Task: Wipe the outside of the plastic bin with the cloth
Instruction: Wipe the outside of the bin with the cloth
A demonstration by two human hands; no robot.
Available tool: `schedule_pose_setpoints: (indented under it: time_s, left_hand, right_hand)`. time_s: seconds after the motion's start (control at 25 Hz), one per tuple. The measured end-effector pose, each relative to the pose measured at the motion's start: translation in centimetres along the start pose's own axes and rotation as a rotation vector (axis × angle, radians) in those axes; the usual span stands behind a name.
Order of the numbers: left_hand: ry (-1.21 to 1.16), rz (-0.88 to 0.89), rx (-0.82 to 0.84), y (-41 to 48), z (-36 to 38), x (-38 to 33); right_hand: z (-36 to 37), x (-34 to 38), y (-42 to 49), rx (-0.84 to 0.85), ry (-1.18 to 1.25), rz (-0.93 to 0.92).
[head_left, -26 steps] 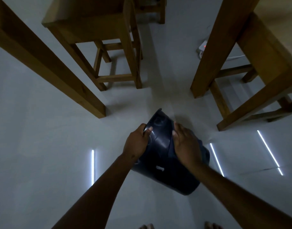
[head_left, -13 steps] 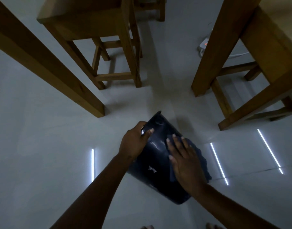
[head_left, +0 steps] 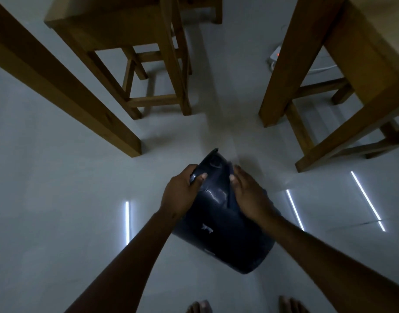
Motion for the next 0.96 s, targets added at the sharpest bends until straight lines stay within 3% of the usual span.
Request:
schedule_pose_setpoints:
  time_s: [0.12, 0.24, 0.32, 0.36, 0.48, 0.64, 0.68, 0.84, 0.88, 0.96]
  left_hand:
    - [0.002, -0.030, 0.002, 0.1, 0.4, -0.2]
    - [-0.119, -0.063, 0.072, 1.4, -0.2, -1.0]
    - [-0.317, -0.071, 0.169, 0.8, -0.2, -0.8]
    - [-0.309, -0.063, 0.193, 0.3, -0.1, -0.6]
    - [-0.139, -0.084, 0.110, -0.6, 0.8, -0.1]
    - [-0.116, -0.006, 0.063, 1.0, 0.9, -1.3]
    - [-0.130, -0.002, 0.065, 1.2, 0.8, -1.5]
    - [-0.083, -0.041, 0.071, 1.2, 1.3, -1.5]
    - [-0.064, -0.052, 0.086, 1.4, 1.4, -1.9]
    - [-0.038, -0.050, 0.117, 1.8, 1.2, -2.3]
  right_hand:
    - [1.5, -0.8, -2.1, 0.001, 0.095, 0.113]
    - [3.5, 2.9, -5.4, 0.005, -0.215, -0.130]
    - [1.0, 1.3, -2.4, 0.006, -0.250, -0.108]
    - [-1.1, -0.1, -0.7, -0.014, -0.111, 0.007]
    - [-1.6, -1.5, -1.1, -0.117, -0.055, 0.176]
    - [3.1, 1.9, -4.4, -0.018, -0.340, -0.142]
    - [1.6, 1.5, -2.8, -0.016, -0.349, -0.143]
    - [-1.8, -2.6, -1.7, -0.106, -0.077, 0.171]
    - [-0.2, -1.8, -3.3, -0.110, -0.099, 0.172]
    - [2.9, 1.2, -6.0, -0.046, -0.318, -0.007]
Point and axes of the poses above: each hand's wrist, its own y-axis towards the middle knuckle, its own z-axis out of the palm, x = y × z, the point moved 4 cm from there along y, towards the middle knuckle, and after that the axes turned 15 degrees about x, right-handed, at the moved point
